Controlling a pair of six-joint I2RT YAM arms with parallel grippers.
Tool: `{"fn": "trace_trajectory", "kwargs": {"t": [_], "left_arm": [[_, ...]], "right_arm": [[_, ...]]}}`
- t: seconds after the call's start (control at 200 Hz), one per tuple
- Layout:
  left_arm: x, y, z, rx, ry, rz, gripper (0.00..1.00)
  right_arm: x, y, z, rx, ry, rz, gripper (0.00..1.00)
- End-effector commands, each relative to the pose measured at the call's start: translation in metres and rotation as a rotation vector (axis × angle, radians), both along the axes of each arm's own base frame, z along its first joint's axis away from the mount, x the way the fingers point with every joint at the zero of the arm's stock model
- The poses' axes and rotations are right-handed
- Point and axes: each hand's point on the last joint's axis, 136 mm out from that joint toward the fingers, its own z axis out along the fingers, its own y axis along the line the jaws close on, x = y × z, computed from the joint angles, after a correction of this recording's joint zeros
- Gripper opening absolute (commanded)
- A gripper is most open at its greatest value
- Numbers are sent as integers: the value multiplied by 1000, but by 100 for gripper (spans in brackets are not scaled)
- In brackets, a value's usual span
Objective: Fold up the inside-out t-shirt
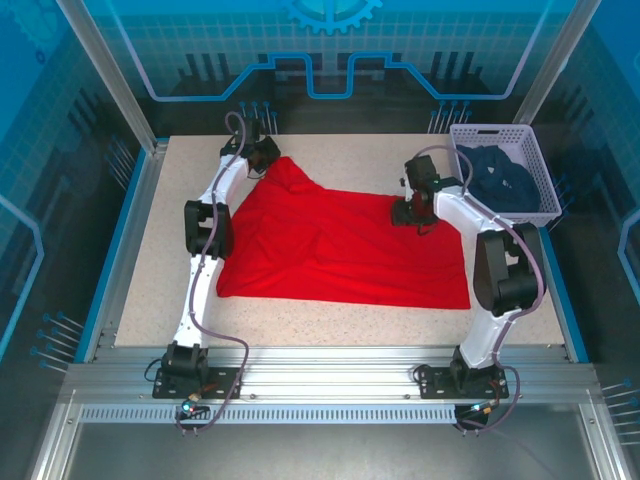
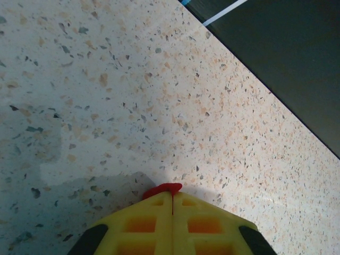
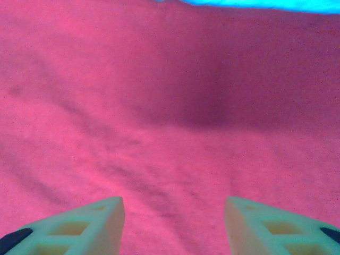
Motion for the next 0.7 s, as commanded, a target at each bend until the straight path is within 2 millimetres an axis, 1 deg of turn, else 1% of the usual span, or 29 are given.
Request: {"fn": "trace_trajectory", "kwargs": {"t": [0.0, 0.09, 0.18, 0.27, 0.33, 0.41, 0.54, 0.695], "left_arm": [[10, 0, 39, 16, -93, -19, 2], [9, -1, 46, 20, -106, -24, 0], [8, 1, 52, 29, -114, -26, 0], [7, 4, 50, 33, -108, -27, 0], [6, 7, 50, 31, -104, -26, 0], [5, 11, 50, 32, -99, -23, 0], [4, 16, 49, 40, -97, -22, 0], [3, 27, 45, 48, -89, -13, 0]], "right_arm": [[13, -46, 3, -42, 1, -151, 53], [20, -71, -4, -36, 27, -238, 53], [29, -82, -13, -66, 55, -268, 53], [37, -89, -25, -108, 89, -275, 52], [42, -87, -33, -109, 119, -267, 52], [50, -76, -42, -84, 149, -245, 52], [55, -61, -56, -75, 205, -210, 50], [60, -48, -67, -81, 238, -177, 50]]}}
